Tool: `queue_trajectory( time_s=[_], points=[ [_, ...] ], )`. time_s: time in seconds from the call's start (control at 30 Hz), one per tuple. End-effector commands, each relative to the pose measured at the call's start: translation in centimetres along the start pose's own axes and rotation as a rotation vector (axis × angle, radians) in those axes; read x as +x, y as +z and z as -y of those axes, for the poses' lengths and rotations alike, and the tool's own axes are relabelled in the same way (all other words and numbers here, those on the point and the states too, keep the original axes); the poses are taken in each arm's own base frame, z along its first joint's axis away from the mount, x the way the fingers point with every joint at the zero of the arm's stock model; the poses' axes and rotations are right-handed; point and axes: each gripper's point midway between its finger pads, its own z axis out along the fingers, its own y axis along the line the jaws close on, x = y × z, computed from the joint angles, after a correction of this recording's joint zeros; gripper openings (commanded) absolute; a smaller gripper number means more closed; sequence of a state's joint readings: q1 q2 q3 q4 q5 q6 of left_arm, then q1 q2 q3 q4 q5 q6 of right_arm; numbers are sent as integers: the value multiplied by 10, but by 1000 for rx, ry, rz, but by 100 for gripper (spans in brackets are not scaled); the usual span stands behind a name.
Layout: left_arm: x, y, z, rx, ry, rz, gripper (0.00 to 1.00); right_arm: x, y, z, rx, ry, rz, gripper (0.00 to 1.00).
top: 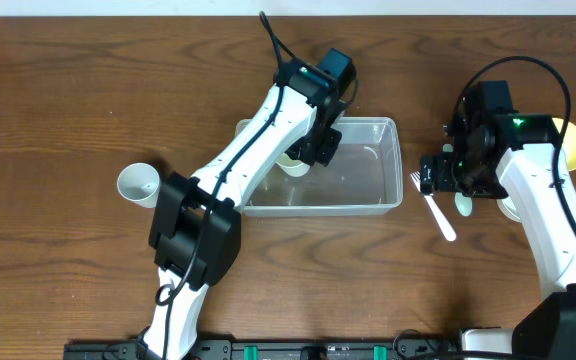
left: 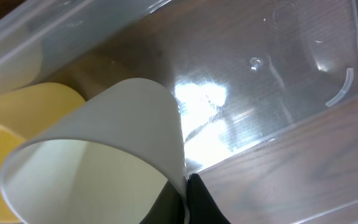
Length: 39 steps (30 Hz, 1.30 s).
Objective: Pack container
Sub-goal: 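Place white cup with left gripper beside the yellow cup in container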
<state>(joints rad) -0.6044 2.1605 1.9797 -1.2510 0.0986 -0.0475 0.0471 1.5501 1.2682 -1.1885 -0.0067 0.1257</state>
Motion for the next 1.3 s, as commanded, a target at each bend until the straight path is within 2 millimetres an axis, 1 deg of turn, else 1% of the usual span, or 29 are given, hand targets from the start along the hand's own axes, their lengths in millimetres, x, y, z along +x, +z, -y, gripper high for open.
queue_trajectory(
  time_s=[0.0,0.23,0.4,0.6,0.7,0.9,1.03,1.07,1.1,1.13,1.2,1.23,1.27],
  points=[
    [-3,2,-3,-12,16,8,6,0,2,5,12,4,-6,95],
    [-20,2,-1,-7,37,74,6,1,2,5,12,4,-7,95],
    [-22,3,-10,-57,36,79,6,1,2,5,12,4,-7,95],
    [-21,6,-10,-60,53,73,6,1,2,5,12,4,-7,95],
    [-20,16,-11,-62,63,46,6,1,2,5,12,4,-7,95],
    [-16,42,-13,-67,79,-18,6,1,2,5,12,4,-7,95],
    [-15,46,-14,-72,97,-28,6,1,2,5,12,4,-7,95],
    [-15,46,-16,-85,96,-27,7,1,2,5,12,4,-7,95],
    [-15,46,-19,-100,97,-27,11,1,2,5,12,4,-7,95],
    [-15,46,-21,-112,97,-28,23,1,2,5,12,4,-7,95],
    [-14,45,-22,-121,97,-32,29,1,2,5,12,4,-7,95],
    [-14,45,-22,-121,97,-34,36,1,2,5,12,4,-7,95],
    [-13,45,-23,-121,97,-35,38,1,2,5,12,4,-7,95]
  ],
)
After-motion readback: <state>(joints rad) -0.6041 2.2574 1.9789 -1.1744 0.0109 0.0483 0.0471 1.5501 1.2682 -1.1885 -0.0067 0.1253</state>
